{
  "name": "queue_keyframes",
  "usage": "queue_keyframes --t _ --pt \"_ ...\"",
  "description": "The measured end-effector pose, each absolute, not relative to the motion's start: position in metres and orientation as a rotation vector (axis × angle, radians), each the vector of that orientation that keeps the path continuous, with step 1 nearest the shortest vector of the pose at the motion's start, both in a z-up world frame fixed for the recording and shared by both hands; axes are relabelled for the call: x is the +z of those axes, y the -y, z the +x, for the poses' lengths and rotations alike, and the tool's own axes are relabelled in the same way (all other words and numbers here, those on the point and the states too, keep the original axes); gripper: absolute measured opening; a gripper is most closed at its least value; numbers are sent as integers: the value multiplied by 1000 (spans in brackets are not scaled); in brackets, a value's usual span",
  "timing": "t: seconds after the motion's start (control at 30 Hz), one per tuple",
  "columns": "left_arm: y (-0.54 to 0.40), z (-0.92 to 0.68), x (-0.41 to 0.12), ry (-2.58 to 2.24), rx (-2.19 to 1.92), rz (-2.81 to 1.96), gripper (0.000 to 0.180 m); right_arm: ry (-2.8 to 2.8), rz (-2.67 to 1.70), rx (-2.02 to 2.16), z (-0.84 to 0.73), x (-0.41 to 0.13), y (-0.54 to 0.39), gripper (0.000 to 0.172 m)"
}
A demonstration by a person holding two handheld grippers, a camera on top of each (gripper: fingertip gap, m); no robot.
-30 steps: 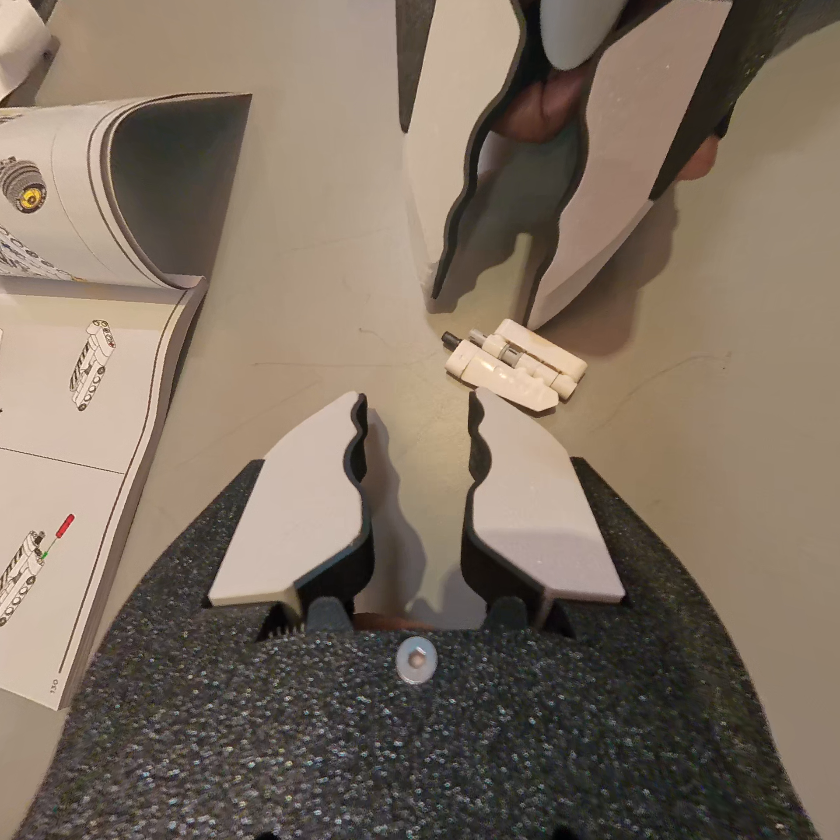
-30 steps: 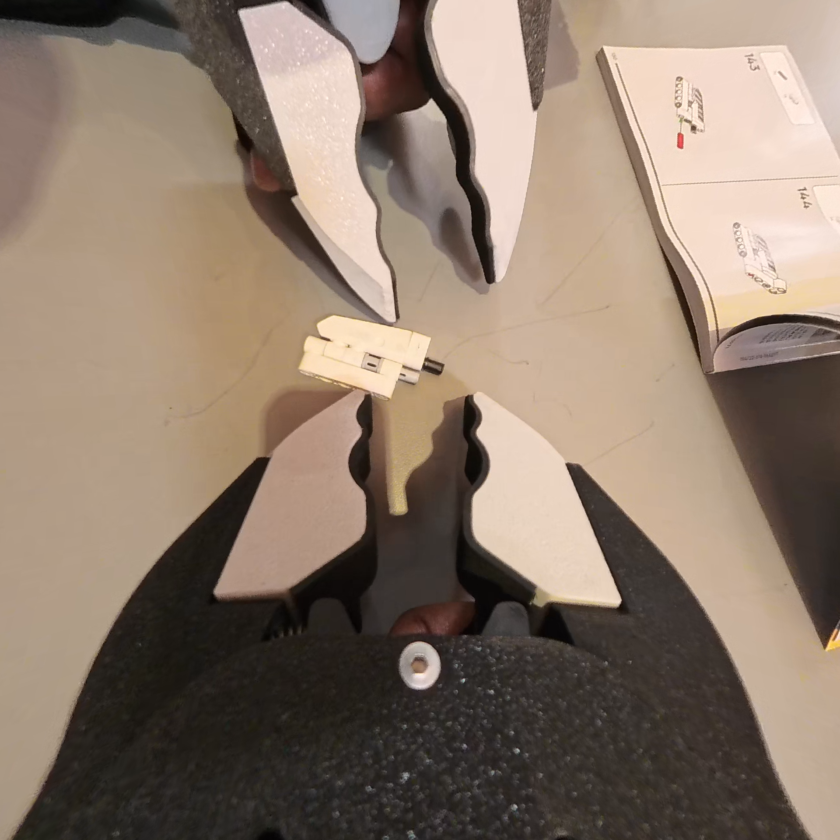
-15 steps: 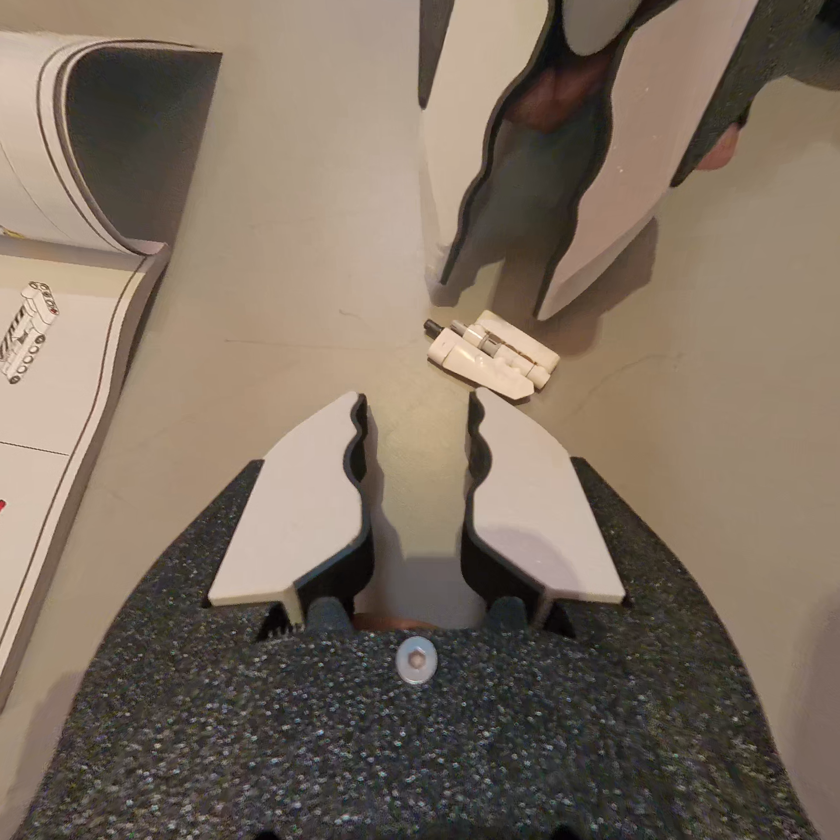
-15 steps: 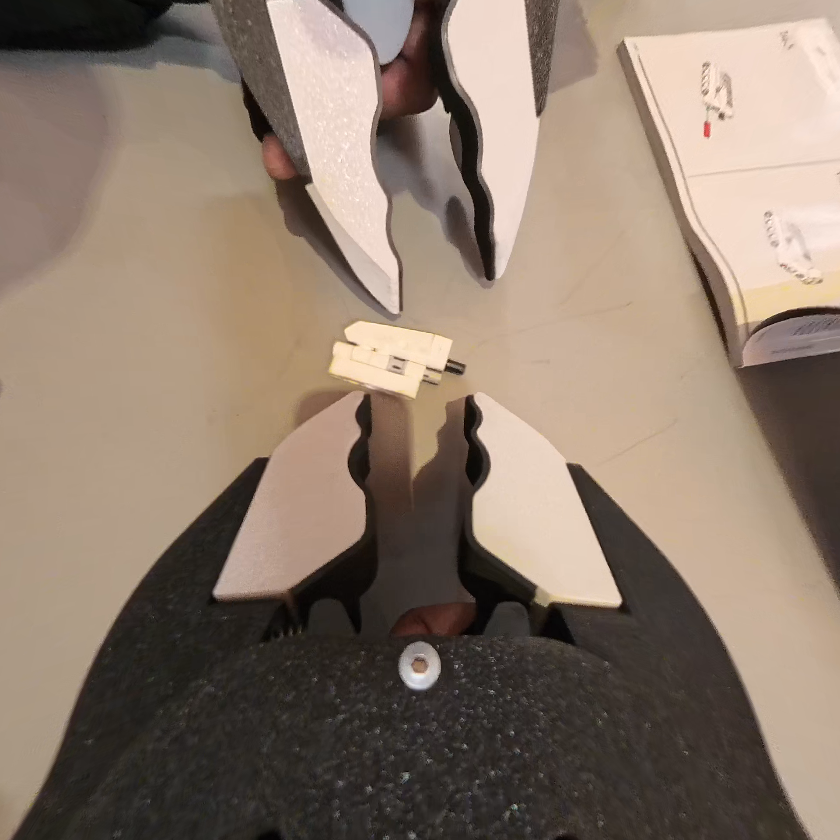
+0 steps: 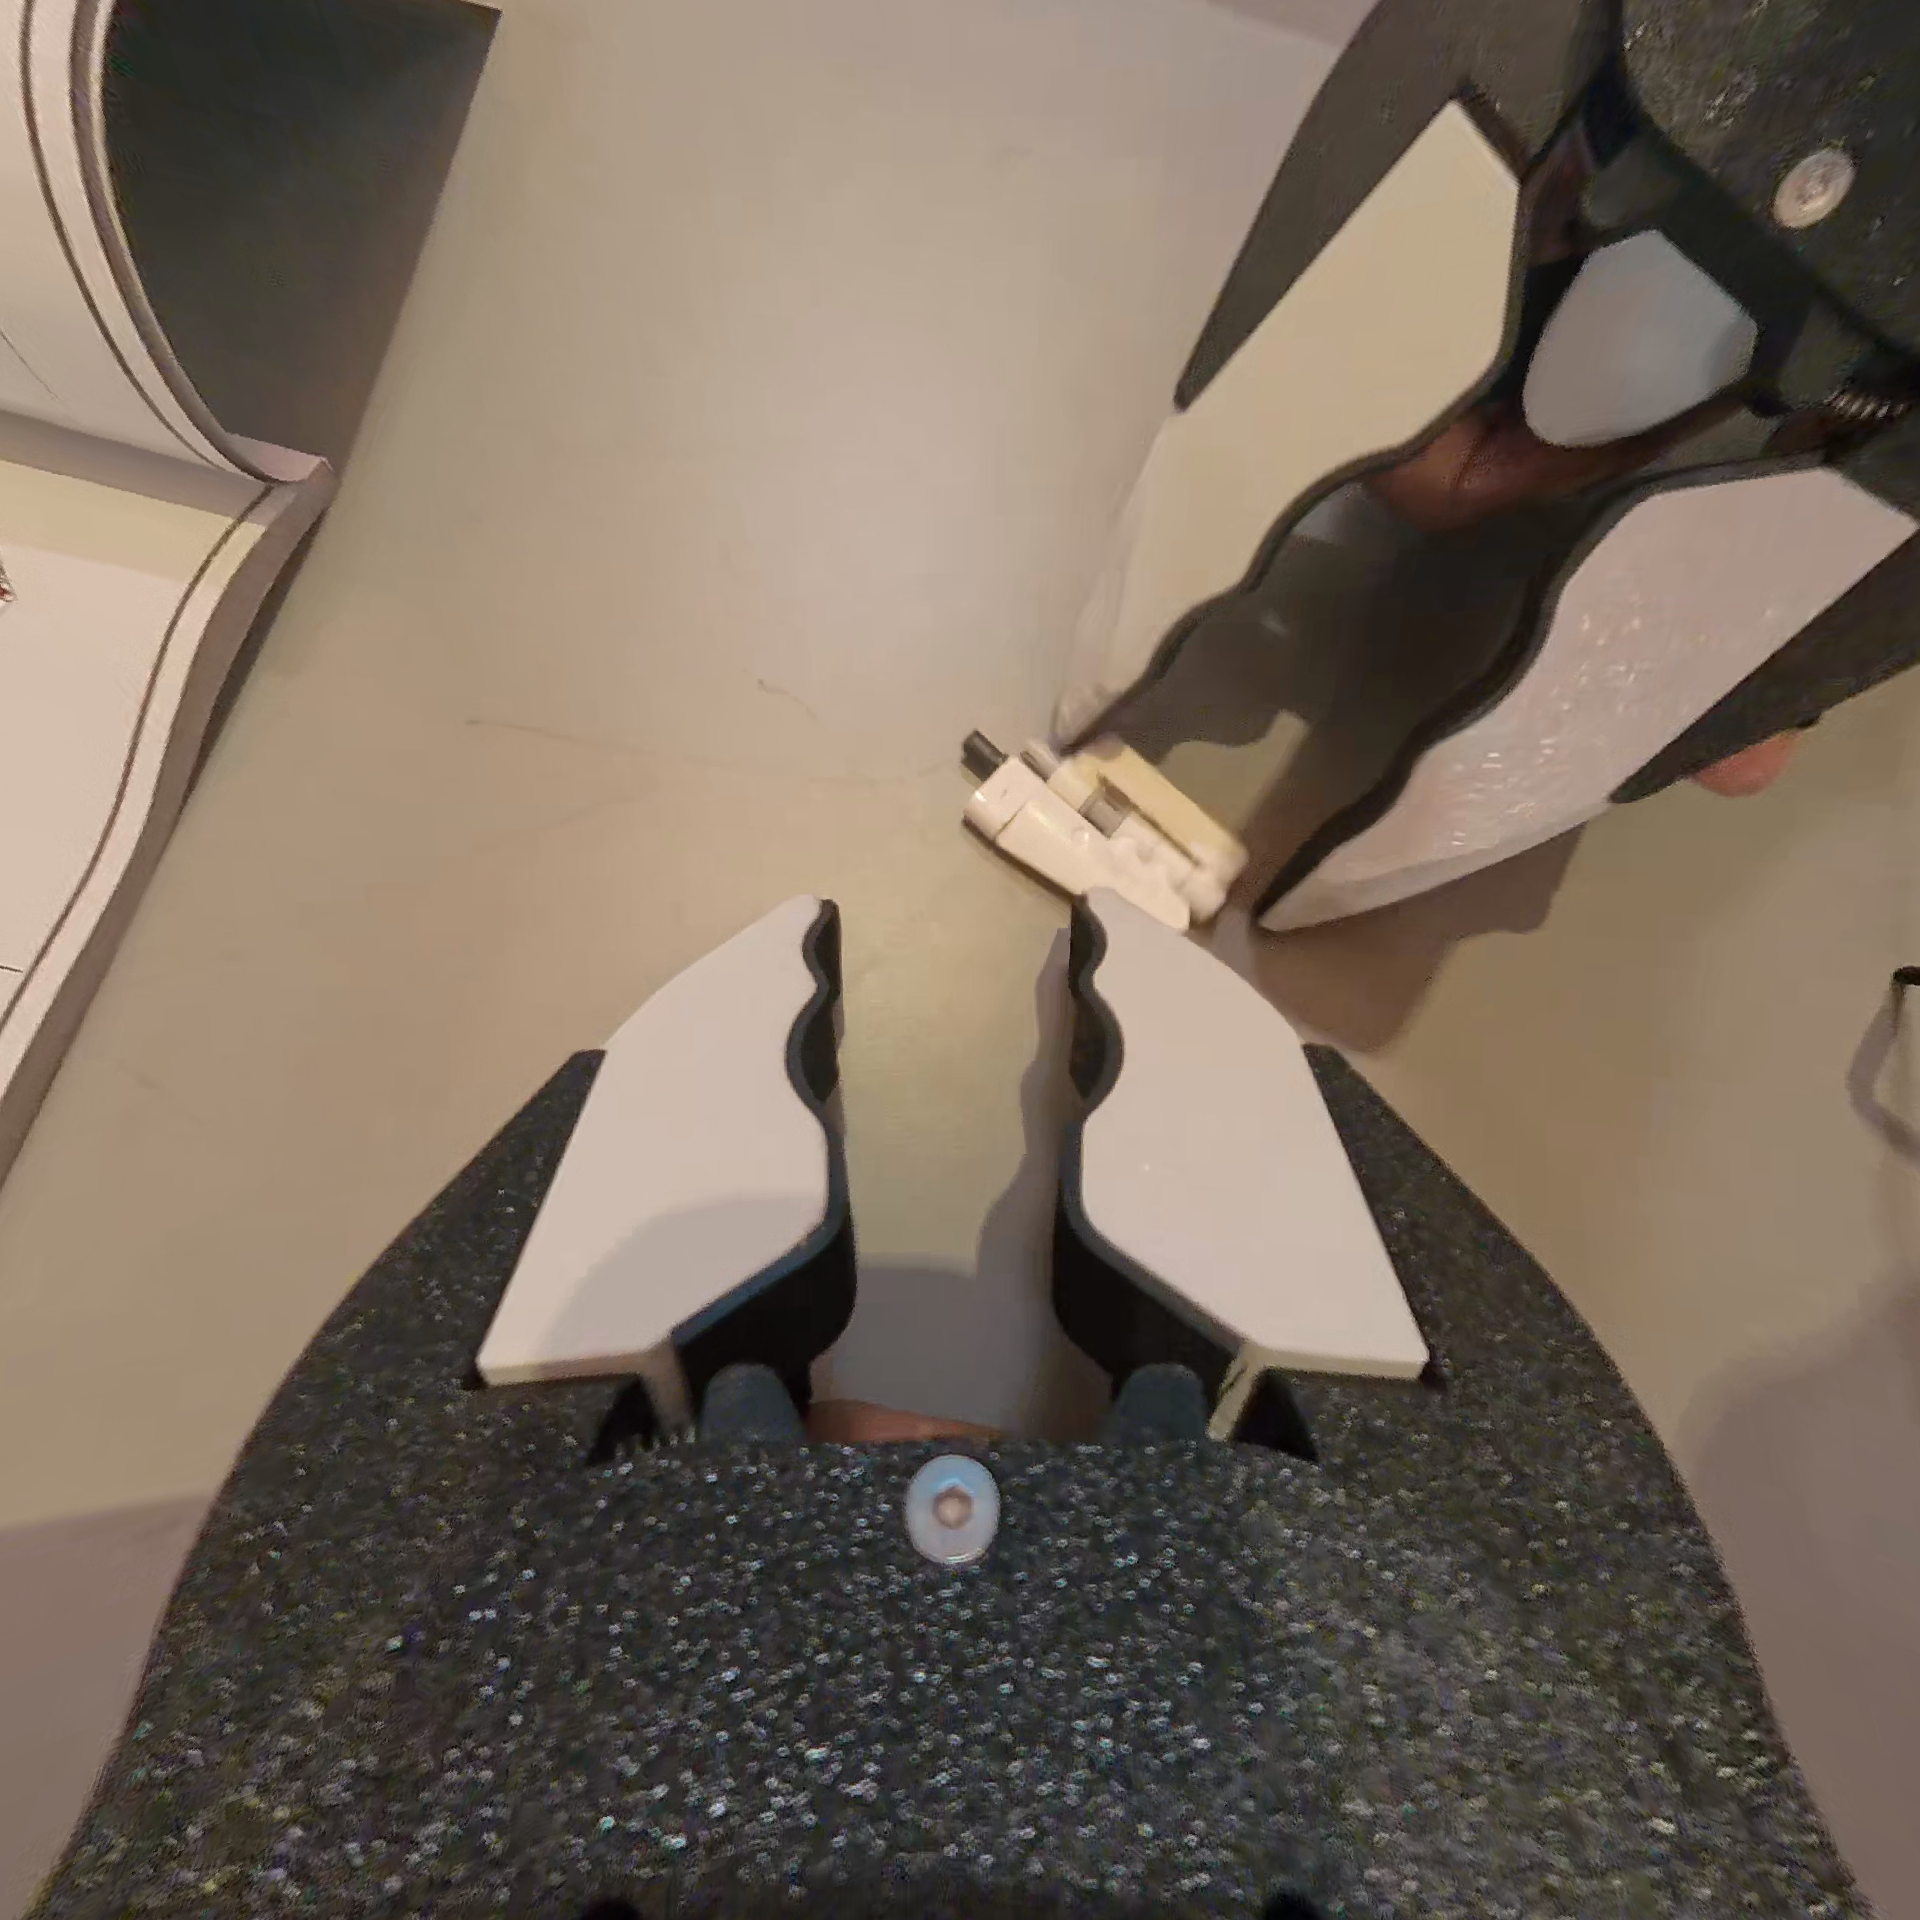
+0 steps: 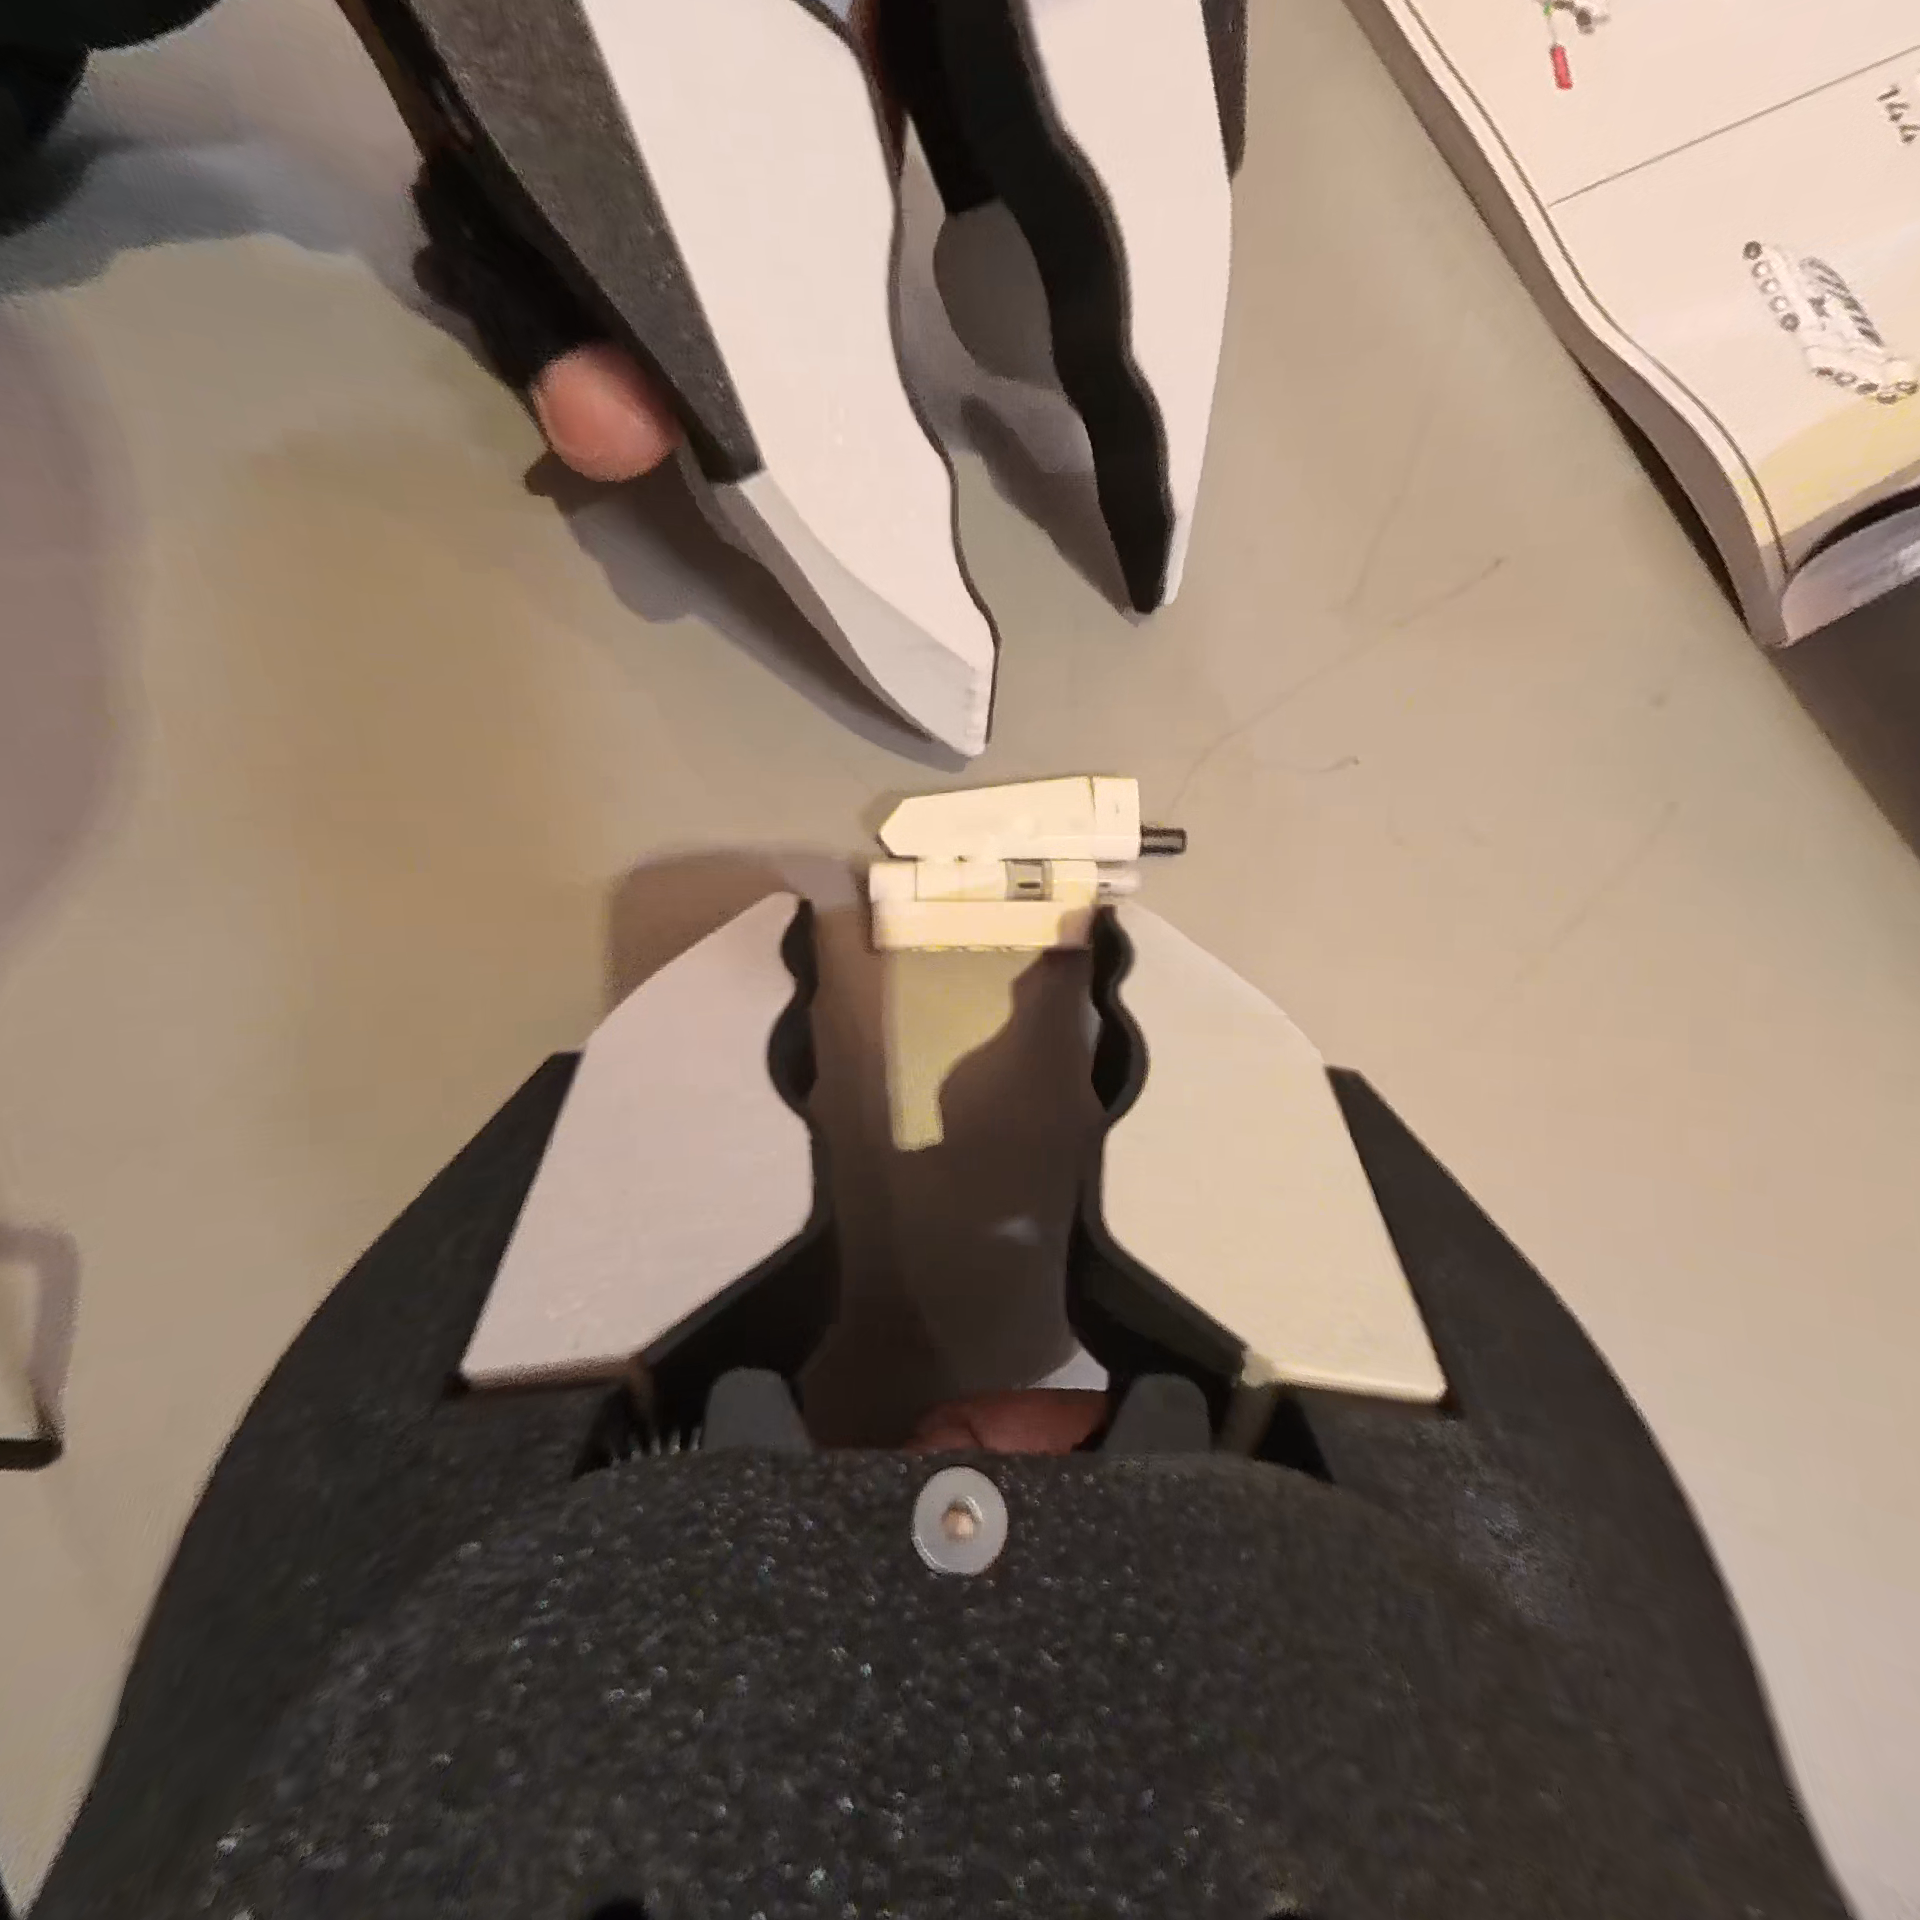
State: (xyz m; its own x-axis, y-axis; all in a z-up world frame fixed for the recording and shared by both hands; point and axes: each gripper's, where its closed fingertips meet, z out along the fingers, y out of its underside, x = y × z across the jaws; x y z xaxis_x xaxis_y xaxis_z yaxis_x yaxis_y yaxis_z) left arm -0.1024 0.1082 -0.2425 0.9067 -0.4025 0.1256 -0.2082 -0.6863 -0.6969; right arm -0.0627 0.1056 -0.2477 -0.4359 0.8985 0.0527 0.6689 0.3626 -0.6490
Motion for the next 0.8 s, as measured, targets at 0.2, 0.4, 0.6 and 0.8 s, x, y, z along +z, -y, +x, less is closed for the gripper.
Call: queue_keyframes --t 0.2,0.4,0.6,0.8 --pt "-107 -102 -242 -347 -439 -2355 43 2184 -1335 765 -71 -246 -116 40" --pt "-107 -96 -234 -220 -640 -2318 43 2072 -1203 808 -79 -227 -126 40" --pt "-110 -81 -217 -143 -889 -2203 43 1978 -1049 863 -81 -201 -131 40" --pt "-116 -71 -192 -72 -1108 -2016 43 1885 -947 1041 -78 -177 -128 40"
